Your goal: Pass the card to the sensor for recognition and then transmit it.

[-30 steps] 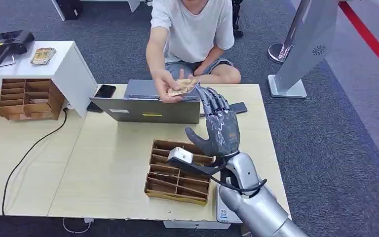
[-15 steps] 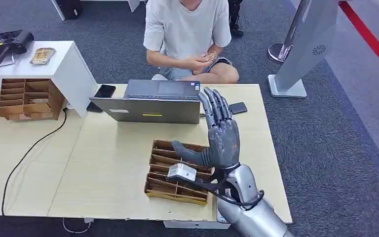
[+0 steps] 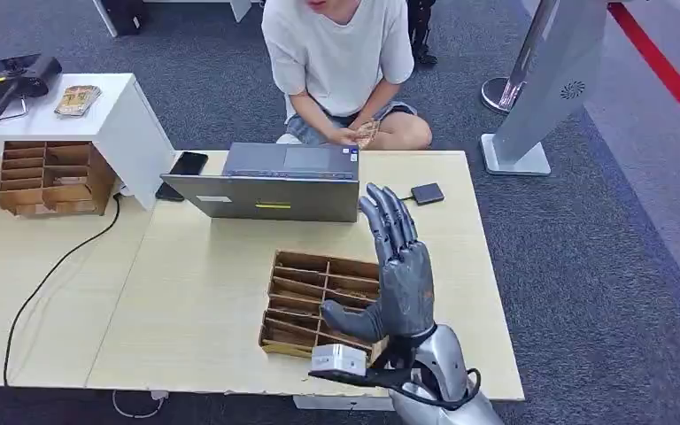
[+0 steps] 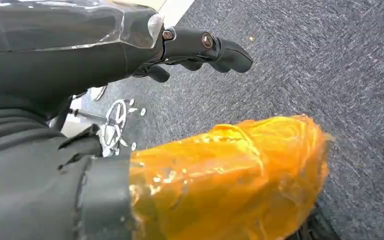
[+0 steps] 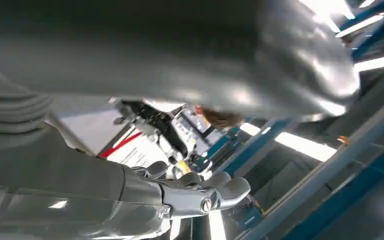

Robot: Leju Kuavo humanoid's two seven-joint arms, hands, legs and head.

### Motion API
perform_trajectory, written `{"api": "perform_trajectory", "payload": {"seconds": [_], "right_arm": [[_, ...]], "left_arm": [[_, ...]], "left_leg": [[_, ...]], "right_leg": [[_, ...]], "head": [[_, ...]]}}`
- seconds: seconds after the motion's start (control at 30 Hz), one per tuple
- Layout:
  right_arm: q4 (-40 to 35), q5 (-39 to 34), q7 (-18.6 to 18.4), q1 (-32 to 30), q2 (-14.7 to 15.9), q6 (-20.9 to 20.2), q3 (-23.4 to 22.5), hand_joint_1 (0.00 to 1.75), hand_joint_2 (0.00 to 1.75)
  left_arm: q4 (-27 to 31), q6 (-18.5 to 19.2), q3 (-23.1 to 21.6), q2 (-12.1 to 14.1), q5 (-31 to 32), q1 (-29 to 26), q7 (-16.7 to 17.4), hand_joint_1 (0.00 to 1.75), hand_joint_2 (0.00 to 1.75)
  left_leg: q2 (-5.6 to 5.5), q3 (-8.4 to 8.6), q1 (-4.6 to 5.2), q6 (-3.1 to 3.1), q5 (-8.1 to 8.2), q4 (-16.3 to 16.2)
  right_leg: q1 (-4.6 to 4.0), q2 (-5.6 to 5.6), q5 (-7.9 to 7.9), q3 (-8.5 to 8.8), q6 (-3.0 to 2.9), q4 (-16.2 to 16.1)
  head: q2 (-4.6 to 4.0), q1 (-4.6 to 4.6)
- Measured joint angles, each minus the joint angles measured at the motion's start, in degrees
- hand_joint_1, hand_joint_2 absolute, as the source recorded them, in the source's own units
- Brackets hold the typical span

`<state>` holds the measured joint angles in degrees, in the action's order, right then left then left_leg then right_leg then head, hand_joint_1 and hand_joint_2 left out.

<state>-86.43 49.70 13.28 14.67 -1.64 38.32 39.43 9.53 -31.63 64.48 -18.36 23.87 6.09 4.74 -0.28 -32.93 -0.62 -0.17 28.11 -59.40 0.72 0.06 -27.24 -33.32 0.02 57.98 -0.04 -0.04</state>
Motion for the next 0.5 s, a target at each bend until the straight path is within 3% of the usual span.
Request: {"api": "perform_trajectory", "payload": {"seconds": [0.03,0.17,0.33,0.5], "right_arm": [[-1.7,-2.0,3.7,-2.7,-0.1,0.0,-0.7,0.0,0.0],[-4.2,-6.6,9.6,-9.2,-0.4,0.0,-2.3,0.0,0.0],[-5.7,-7.8,10.7,-12.5,-0.6,0.0,-2.9,0.0,0.0],[-5.7,-19.8,13.5,-15.9,-0.6,-0.1,-2.8,0.0,0.0]], "left_arm": [[0.0,-0.5,0.2,0.0,-0.8,0.0,-0.6,0.0,0.0],[0.0,-1.0,0.5,0.0,-2.4,0.0,-1.8,0.0,0.0],[0.0,-1.0,0.5,-0.1,-2.7,0.0,-1.9,0.0,0.0],[-0.2,-1.5,0.5,-0.1,-5.0,0.0,-3.2,0.0,0.0]], "left_leg": [[0.0,-0.01,0.0,0.0,0.01,0.0],[0.01,-0.02,0.0,0.01,0.1,0.0],[0.03,0.0,0.0,0.03,0.12,0.0],[0.02,0.01,0.0,0.03,0.12,0.0]], "right_leg": [[0.0,0.01,-0.01,0.0,-0.01,0.0],[0.0,0.01,-0.1,-0.01,0.02,0.0],[0.0,0.02,-0.1,-0.01,0.02,0.0],[0.0,0.01,-0.1,0.02,0.02,0.0]], "head": [[0.0,0.0],[0.0,0.0],[0.0,0.0],[0.0,0.02]]}}
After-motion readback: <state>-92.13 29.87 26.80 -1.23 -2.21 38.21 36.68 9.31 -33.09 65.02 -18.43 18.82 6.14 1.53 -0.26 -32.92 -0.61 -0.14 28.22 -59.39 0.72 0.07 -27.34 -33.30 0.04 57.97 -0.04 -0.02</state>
